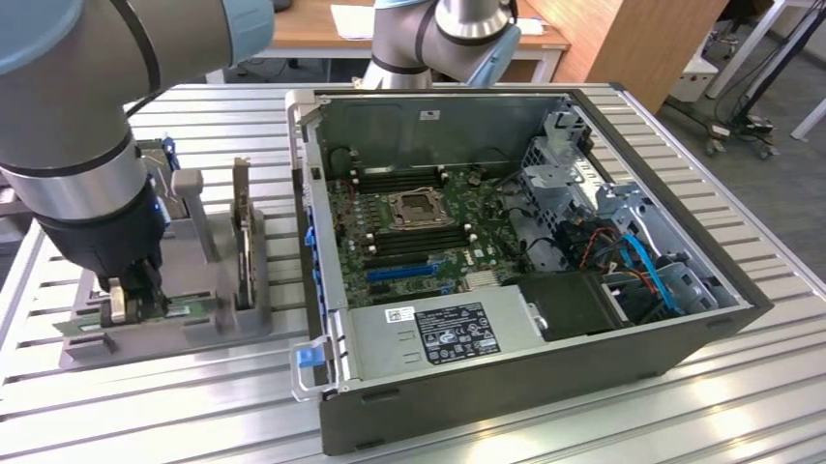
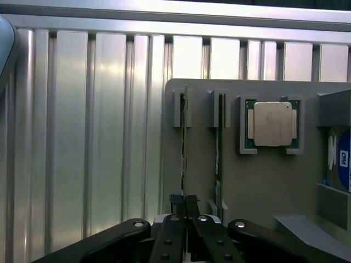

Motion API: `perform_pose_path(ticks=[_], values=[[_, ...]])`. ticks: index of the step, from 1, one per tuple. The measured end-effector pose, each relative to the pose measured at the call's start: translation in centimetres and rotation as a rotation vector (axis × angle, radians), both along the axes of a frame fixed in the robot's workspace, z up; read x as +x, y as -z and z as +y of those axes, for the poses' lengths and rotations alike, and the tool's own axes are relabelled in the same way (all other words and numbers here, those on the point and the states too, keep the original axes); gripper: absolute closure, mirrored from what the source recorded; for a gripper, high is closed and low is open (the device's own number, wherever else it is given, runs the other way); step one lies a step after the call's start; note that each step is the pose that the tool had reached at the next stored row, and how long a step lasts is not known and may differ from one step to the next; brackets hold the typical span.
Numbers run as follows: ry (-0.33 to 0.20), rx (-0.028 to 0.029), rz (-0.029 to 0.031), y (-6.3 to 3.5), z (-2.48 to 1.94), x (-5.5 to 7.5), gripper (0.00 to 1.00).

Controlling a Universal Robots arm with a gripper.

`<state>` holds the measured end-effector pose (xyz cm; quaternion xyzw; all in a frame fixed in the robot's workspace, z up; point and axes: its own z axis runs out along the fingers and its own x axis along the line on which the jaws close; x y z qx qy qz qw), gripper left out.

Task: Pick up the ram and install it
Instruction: 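Pick up the ram and move it above insertion slot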

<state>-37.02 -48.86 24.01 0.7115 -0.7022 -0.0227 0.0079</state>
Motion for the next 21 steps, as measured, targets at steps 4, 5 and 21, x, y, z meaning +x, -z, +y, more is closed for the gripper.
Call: perform_pose_path(ticks=[4,5,21], values=[[0.000,-0.0017,0.0001,-1.24,0.00,0.0,0.89],[0.000,-0.0023,0.0002,-1.57,0.00,0.0,0.89],[0.000,-0.0046,0.0002,-6.65,0.00,0.0,0.89]])
